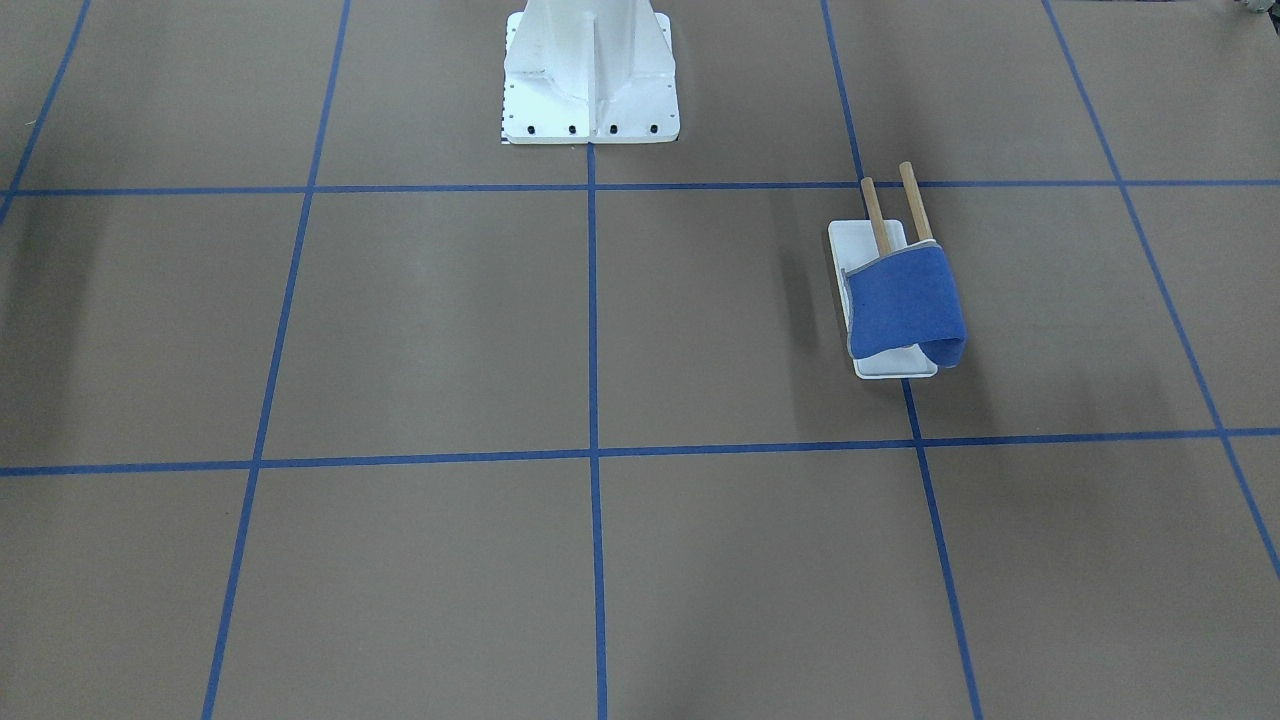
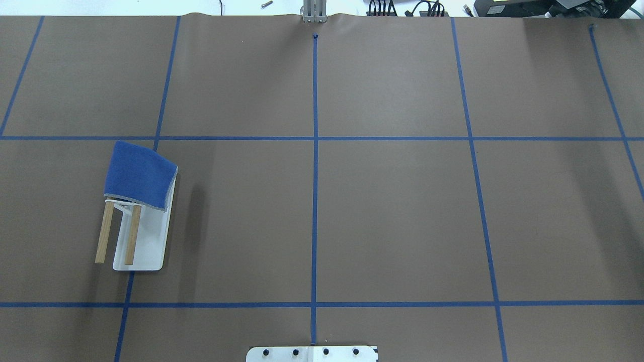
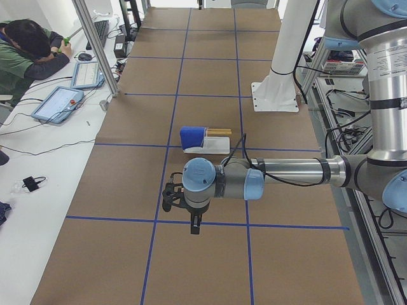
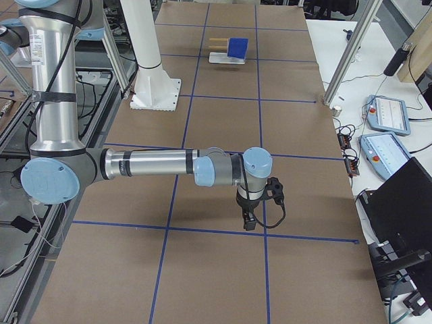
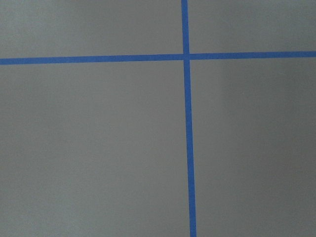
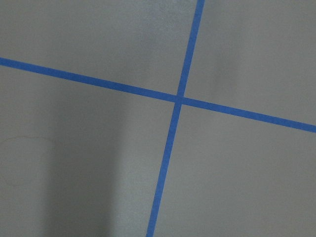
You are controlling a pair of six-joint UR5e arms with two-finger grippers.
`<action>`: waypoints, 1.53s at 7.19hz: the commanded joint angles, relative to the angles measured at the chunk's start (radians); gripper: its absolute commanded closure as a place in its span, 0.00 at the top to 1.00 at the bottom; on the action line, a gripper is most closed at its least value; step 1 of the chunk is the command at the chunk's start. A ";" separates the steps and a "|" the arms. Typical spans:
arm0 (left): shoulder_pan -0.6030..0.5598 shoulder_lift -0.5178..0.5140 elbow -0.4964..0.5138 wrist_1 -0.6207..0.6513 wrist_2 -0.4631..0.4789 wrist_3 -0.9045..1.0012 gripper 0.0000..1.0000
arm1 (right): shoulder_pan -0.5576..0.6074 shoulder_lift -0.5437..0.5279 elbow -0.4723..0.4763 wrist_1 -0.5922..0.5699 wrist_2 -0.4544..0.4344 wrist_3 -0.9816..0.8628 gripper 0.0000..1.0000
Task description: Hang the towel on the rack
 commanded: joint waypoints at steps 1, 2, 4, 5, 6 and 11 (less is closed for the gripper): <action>-0.001 0.001 -0.005 0.001 0.000 0.000 0.99 | -0.001 0.002 0.000 0.001 0.003 -0.001 1.00; -0.001 0.001 -0.005 -0.001 0.000 0.000 0.99 | -0.001 0.000 0.000 0.001 0.003 -0.001 1.00; -0.003 0.001 -0.011 0.001 0.002 0.000 0.99 | -0.007 0.002 0.000 0.001 0.003 -0.001 1.00; -0.001 0.001 -0.013 0.001 0.011 0.000 0.99 | -0.015 0.003 0.000 0.001 0.003 -0.001 1.00; -0.003 0.016 -0.020 0.001 0.017 0.000 0.99 | -0.015 0.003 0.000 0.001 0.004 -0.001 1.00; -0.001 0.046 -0.056 0.001 0.038 0.000 0.99 | -0.026 0.011 0.000 0.001 0.004 0.000 1.00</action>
